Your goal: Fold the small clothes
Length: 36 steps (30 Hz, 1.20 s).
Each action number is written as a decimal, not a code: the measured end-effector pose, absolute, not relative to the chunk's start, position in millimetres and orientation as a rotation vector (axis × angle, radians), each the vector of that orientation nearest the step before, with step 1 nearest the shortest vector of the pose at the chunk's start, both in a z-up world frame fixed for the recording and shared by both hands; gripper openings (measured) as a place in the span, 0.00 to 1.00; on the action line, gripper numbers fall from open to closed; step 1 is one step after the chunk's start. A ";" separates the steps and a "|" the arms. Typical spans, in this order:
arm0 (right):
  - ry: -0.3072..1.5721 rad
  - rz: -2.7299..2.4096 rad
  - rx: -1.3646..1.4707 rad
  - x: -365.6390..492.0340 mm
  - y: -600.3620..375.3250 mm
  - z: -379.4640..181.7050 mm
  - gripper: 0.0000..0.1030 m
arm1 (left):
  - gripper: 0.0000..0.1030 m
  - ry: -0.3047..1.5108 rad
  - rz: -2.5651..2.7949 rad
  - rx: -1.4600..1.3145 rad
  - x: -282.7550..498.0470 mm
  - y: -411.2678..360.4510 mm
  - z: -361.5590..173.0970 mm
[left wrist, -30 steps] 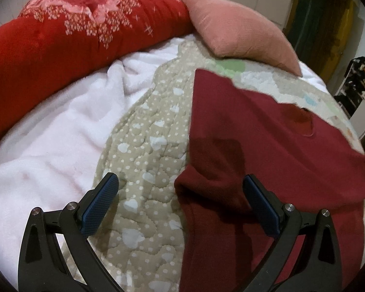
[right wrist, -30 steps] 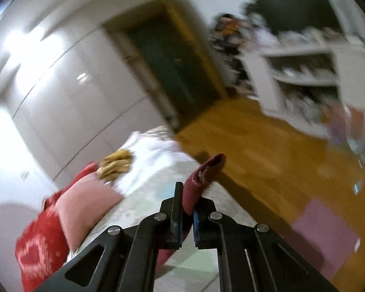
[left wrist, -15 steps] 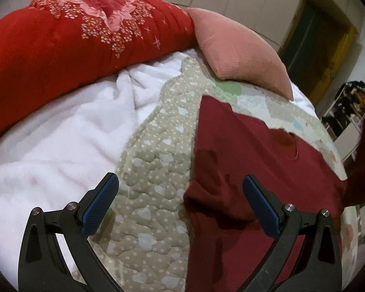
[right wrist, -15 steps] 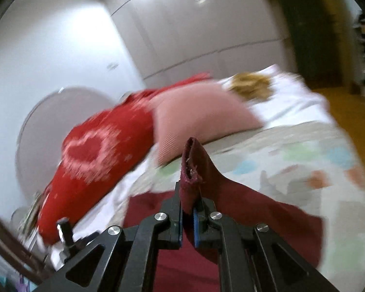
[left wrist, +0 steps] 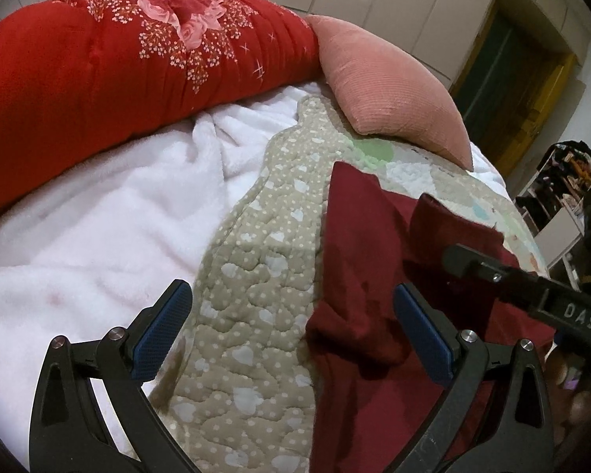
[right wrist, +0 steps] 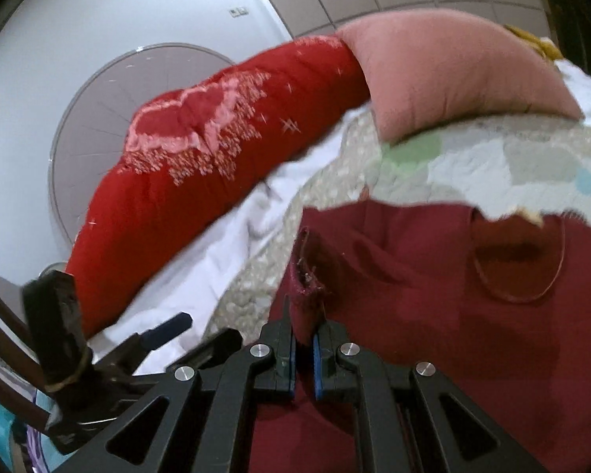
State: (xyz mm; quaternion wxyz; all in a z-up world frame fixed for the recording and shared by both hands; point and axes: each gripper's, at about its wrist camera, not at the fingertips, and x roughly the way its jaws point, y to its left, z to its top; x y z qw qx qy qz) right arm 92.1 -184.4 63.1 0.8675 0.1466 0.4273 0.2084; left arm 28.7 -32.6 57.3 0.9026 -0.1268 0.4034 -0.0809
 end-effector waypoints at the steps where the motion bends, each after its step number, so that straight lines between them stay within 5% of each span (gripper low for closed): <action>1: 0.899 0.434 0.320 92.3 -185.5 58.9 0.05 | 0.99 0.837 -0.165 -0.260 29.3 -33.2 56.3; 23: 0.999 0.441 0.411 94.5 -181.3 16.8 0.07 | 0.99 0.850 -0.147 -0.257 30.7 -30.3 52.8; 26: 1.008 0.446 0.467 91.7 -184.1 9.0 0.18 | 0.99 0.853 -0.148 -0.272 31.5 -27.8 52.9; 28: 1.001 0.465 0.483 81.7 -189.9 15.2 0.42 | 0.99 0.856 -0.155 -0.286 31.4 -27.3 53.1; 29: 0.993 0.469 0.466 74.0 -193.6 21.3 0.44 | 0.99 0.856 -0.159 -0.291 31.3 -27.1 53.5; 36: 0.897 0.356 0.292 -7.4 -251.0 59.1 0.45 | 0.99 0.841 -0.183 -0.289 26.4 -33.2 57.5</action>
